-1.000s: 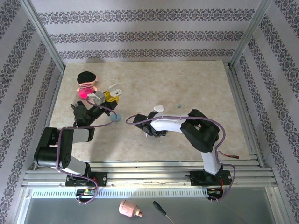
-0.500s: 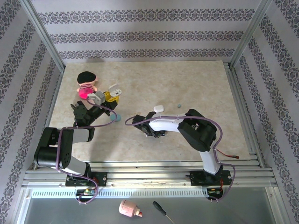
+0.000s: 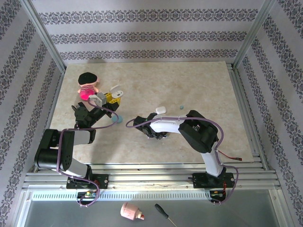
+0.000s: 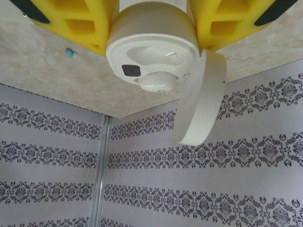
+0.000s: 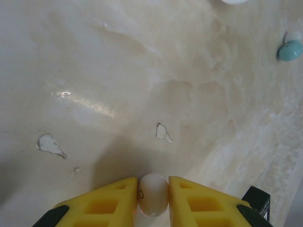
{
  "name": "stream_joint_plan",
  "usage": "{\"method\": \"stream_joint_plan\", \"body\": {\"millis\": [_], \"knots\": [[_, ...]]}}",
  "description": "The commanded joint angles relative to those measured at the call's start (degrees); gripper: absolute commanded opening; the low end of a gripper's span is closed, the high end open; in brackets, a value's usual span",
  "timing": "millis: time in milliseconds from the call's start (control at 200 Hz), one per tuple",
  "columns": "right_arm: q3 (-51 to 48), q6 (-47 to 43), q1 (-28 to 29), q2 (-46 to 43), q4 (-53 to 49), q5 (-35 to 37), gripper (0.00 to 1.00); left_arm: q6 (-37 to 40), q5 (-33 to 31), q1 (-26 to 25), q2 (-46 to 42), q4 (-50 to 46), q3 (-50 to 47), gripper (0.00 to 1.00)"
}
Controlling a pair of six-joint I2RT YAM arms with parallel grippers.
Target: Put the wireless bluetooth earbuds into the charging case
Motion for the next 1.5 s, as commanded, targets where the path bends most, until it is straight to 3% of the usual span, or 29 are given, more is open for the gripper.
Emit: {"method": "stream_joint_plan", "body": {"millis": [0, 195, 355, 610, 705, 1094, 1259, 1494], "knots": [[0.3, -0.5, -0.8, 2.0, -0.3, 0.9, 0.20, 0.4, 0.5, -0.3, -0.8, 3.6, -0.4, 0.19], [-0.9, -1.1, -1.0, -1.2, 0.7, -0.2, 0.18, 0.4, 0.7, -0.3, -0.7, 3.6, -0.2, 0.20], [-4.0, -0.7, -2.4, -9.1, 5.8, -7.0, 0.18, 0.8, 2.9, -1.3, 0.1, 3.6, 0.4, 0.19], [-9.0, 0.7, -7.2, -23.0, 13.4, -23.4, 0.19, 2.1, 3.5, -4.5, 1.4, 3.6, 1.5, 0.20], [-10.9, 2.3, -10.4, -28.1, 16.5, -33.3, 0.19, 2.5, 4.0, -6.4, 2.7, 3.6, 2.2, 0.20], [-15.0, 8.8, -16.9, -42.0, 29.8, -59.6, 0.19, 4.4, 5.3, -15.0, 8.4, 3.6, 5.8, 0.20], [-14.8, 11.3, -17.3, -43.8, 35.7, -64.3, 0.19, 5.0, 5.9, -17.3, 10.5, 3.6, 7.1, 0.20], [-11.7, 10.2, -17.2, -41.0, 36.8, -64.8, 0.19, 5.6, 6.5, -20.6, 12.2, 3.6, 9.0, 0.19]]}}
